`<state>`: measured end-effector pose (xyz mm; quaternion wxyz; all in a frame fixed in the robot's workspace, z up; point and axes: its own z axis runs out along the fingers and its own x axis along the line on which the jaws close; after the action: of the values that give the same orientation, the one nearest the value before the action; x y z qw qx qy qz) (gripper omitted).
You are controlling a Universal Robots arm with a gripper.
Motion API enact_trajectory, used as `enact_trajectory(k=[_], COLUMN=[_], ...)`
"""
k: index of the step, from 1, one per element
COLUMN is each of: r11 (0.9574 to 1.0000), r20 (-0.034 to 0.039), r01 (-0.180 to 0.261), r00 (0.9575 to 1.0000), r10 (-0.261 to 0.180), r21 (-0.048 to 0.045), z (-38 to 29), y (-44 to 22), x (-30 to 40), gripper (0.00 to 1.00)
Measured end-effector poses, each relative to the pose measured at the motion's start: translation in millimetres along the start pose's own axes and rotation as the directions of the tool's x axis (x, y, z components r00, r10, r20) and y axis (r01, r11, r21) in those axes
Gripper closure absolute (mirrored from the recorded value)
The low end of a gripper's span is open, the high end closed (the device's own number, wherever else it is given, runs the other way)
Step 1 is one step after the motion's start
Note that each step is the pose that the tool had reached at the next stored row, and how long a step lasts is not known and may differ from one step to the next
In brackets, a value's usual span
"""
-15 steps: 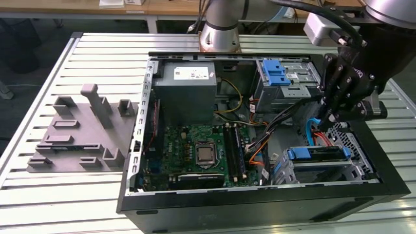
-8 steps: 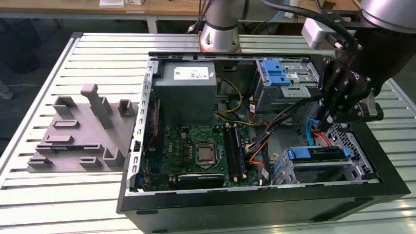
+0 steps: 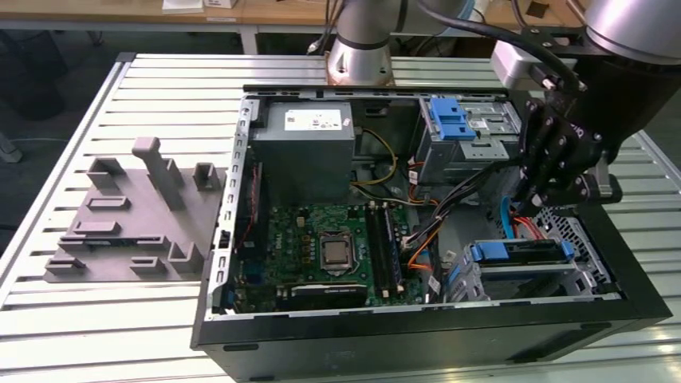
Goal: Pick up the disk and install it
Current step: 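Insert the second disk wire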
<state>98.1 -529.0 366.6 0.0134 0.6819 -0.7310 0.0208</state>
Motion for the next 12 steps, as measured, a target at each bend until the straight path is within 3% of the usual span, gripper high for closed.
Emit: enact_trajectory(k=[2,3,9,12], r11=[1.0,1.0,1.0,1.0], r20=[-0.0016,-0.0016,-0.0012,-0.0057], r01=[0.0,0.0,0.0,0.0], r00=[1.0,1.0,1.0,1.0], r10=[0.0,0.0,0.0,0.0], r21=[0.0001,0.0001,0.0001,0.0022], z=[0.7,1.0,3.8,4.7], y=[0.0,0.0,0.0,-0.1], x=[0.0,0.0,0.0,0.5], gripper=[0.77,0.83,0.84,0.84])
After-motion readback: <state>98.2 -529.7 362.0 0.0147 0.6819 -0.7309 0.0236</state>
